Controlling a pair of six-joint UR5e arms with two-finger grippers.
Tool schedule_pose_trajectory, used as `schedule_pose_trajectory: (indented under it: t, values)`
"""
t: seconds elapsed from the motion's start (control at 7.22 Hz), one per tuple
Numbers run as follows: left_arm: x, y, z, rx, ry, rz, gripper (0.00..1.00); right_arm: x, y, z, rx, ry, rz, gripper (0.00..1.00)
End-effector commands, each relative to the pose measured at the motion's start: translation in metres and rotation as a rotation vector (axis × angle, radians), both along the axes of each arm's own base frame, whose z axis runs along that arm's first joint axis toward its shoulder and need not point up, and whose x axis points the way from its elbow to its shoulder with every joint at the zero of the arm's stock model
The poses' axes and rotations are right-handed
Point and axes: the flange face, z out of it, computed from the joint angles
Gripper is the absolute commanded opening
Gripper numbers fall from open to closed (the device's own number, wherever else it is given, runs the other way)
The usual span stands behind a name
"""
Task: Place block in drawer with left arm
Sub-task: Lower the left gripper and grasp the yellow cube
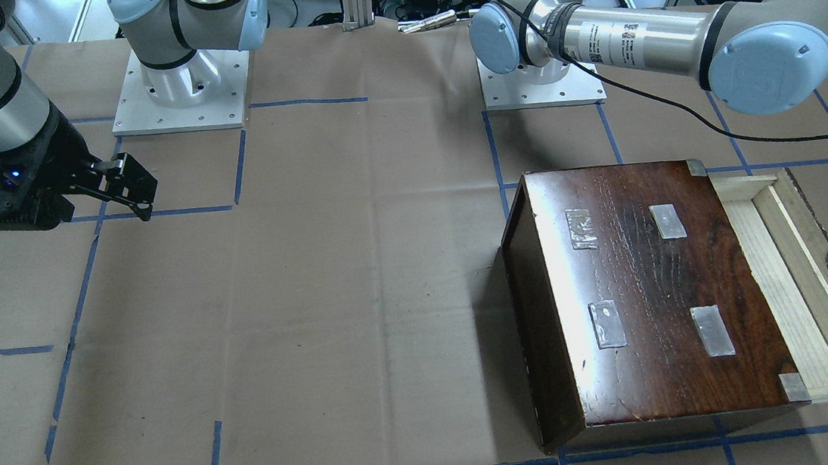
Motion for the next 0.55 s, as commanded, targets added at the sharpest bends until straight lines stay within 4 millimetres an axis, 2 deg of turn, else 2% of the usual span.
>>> schedule_pose_trajectory:
  t: [0.0, 0.14, 0.28, 0.42]
  values:
    - [0.0020, -0.0018, -0.0203, 0.010, 0.006, 0.003, 0.97, 0.0000, 0.0000, 0.0000, 0.000, 0.000, 0.000, 1.00]
    - [0.0008, -0.0027, -0.0217, 0.010, 0.008, 0.003, 0.96, 0.0000, 0.0000, 0.0000, 0.000, 0.000, 0.000, 1.00]
    - [0.0010, -0.0024, -0.0204, 0.011, 0.005, 0.000, 0.81, 0.0000, 0.0000, 0.0000, 0.000, 0.000, 0.000, 1.00]
    - [0.0013, -0.0023, -0.0217, 0.014, 0.004, -0.002, 0.54, 0.0000, -0.0002, 0.0007, -0.002, 0.000, 0.000, 1.00]
